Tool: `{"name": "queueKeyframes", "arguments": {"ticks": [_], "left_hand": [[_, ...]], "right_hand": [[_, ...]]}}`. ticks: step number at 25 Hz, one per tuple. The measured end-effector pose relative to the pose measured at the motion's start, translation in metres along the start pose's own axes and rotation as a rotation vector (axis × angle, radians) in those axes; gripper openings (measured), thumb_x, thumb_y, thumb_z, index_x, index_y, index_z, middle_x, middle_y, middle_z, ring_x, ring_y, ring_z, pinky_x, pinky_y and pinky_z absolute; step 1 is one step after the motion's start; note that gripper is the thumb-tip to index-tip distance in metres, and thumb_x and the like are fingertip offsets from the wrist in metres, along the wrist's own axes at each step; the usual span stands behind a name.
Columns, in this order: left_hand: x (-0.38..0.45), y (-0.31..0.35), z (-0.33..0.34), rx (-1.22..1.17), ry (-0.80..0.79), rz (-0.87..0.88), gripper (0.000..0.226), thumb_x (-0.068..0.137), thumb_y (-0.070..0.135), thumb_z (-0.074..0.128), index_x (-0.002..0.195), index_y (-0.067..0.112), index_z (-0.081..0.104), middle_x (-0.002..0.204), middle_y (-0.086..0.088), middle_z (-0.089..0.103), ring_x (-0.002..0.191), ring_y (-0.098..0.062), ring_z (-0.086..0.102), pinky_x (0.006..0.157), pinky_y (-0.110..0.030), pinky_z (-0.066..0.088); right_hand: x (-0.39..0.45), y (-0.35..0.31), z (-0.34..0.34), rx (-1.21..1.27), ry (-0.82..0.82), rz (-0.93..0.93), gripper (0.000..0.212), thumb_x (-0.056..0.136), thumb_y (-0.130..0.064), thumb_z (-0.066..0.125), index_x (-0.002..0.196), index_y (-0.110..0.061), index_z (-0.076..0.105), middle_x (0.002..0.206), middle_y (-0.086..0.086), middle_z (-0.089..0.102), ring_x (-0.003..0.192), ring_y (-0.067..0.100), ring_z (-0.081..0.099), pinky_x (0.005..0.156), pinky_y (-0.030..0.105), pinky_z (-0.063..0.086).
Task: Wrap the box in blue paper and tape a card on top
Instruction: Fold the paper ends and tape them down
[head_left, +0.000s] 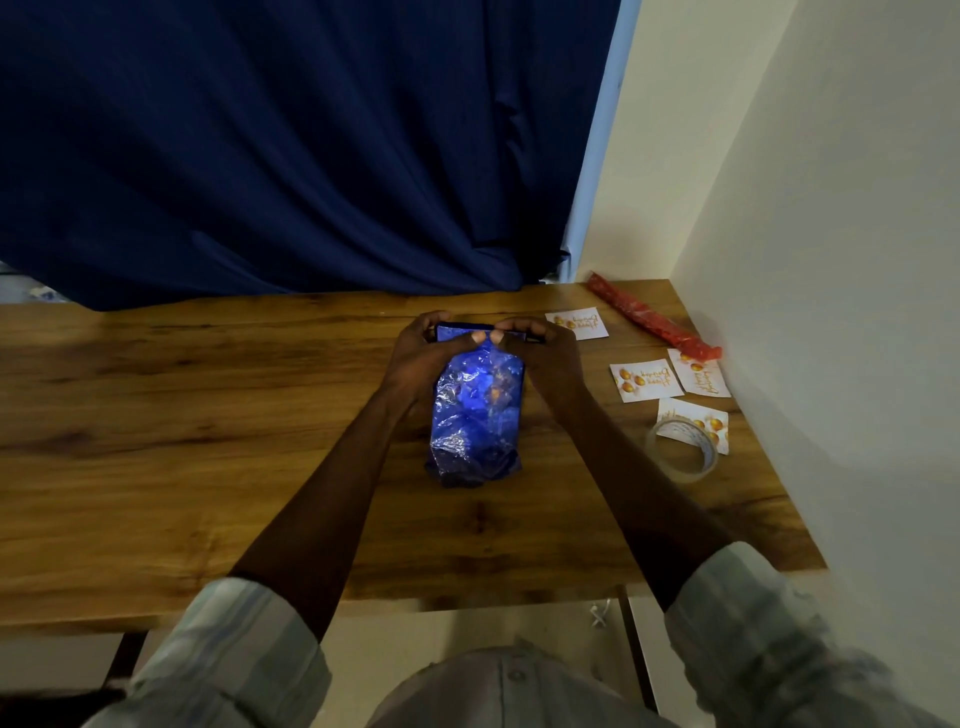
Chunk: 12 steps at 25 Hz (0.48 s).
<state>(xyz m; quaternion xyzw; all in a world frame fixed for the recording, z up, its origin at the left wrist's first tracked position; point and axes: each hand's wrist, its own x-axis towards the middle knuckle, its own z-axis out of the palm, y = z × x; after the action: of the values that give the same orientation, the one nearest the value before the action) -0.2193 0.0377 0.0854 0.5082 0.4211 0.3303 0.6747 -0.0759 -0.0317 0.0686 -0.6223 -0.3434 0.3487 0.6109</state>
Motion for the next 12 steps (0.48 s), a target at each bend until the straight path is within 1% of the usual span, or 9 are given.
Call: {"name": "queueKeyframes", "arguments": {"ticks": [3,5,6,8,9,10,11,12], "left_hand": [[-0.004,-0.001,0.001,0.012,-0.037,0.012,0.041,0.077,0.008,0.078,0.113,0.002,0.058,0.094,-0.016,0.071,0.065,-0.015,0.072,0.053,-0.023,0.054],[-0.004,-0.003,0.001,0.089,-0.017,0.064,0.038,0.075,0.008,0.081,0.106,-0.001,0.061,0.086,-0.011,0.072,0.064,-0.014,0.071,0.053,-0.022,0.054],[-0.002,-0.004,0.001,0.140,-0.002,0.095,0.038,0.073,0.011,0.083,0.103,0.000,0.062,0.085,-0.009,0.073,0.066,-0.015,0.072,0.054,-0.023,0.054],[0.004,-0.005,-0.002,0.301,0.030,0.152,0.043,0.069,0.021,0.086,0.101,0.004,0.063,0.086,-0.005,0.073,0.073,-0.017,0.072,0.058,-0.026,0.056],[0.008,-0.006,-0.003,0.410,0.041,0.183,0.044,0.069,0.026,0.086,0.102,0.008,0.062,0.088,-0.002,0.072,0.075,-0.016,0.071,0.060,-0.026,0.056],[0.012,-0.005,-0.004,0.543,0.062,0.227,0.044,0.070,0.031,0.084,0.102,0.012,0.061,0.089,0.001,0.070,0.076,-0.014,0.069,0.063,-0.026,0.056],[0.013,-0.003,-0.003,0.684,0.083,0.266,0.044,0.072,0.034,0.082,0.103,0.015,0.059,0.089,0.003,0.067,0.077,-0.012,0.065,0.064,-0.025,0.053],[0.014,-0.002,-0.001,0.820,0.103,0.306,0.042,0.074,0.036,0.080,0.104,0.017,0.058,0.089,0.005,0.064,0.077,-0.012,0.062,0.065,-0.026,0.050]], "right_hand": [[-0.003,0.004,-0.003,0.030,0.003,0.023,0.012,0.083,-0.010,0.072,0.095,-0.009,0.072,0.089,0.001,0.073,0.078,0.003,0.068,0.070,0.020,0.055],[-0.005,0.009,-0.006,0.080,-0.018,0.069,0.013,0.083,-0.011,0.072,0.096,-0.013,0.072,0.093,0.001,0.073,0.084,0.010,0.069,0.071,0.026,0.056],[-0.006,0.010,-0.008,0.098,-0.033,0.101,0.017,0.083,-0.011,0.072,0.100,-0.014,0.071,0.096,0.000,0.073,0.088,0.012,0.068,0.070,0.027,0.055],[-0.007,0.010,-0.010,0.101,-0.036,0.149,0.030,0.082,-0.011,0.072,0.112,-0.016,0.066,0.108,-0.001,0.069,0.098,0.013,0.065,0.074,0.027,0.053],[-0.008,0.008,-0.010,0.051,-0.007,0.145,0.036,0.082,-0.011,0.072,0.116,-0.017,0.063,0.113,-0.002,0.067,0.100,0.011,0.063,0.077,0.027,0.053],[-0.009,0.004,-0.008,-0.035,0.039,0.107,0.036,0.082,-0.012,0.072,0.117,-0.017,0.063,0.113,-0.002,0.065,0.099,0.009,0.062,0.080,0.027,0.052],[-0.010,-0.002,-0.006,-0.129,0.074,0.037,0.030,0.084,-0.013,0.071,0.113,-0.017,0.065,0.107,-0.003,0.066,0.094,0.007,0.062,0.081,0.027,0.052],[-0.012,-0.010,0.000,-0.206,0.074,-0.039,0.019,0.086,-0.013,0.068,0.104,-0.016,0.068,0.099,-0.004,0.068,0.088,0.005,0.062,0.082,0.026,0.051]]}}
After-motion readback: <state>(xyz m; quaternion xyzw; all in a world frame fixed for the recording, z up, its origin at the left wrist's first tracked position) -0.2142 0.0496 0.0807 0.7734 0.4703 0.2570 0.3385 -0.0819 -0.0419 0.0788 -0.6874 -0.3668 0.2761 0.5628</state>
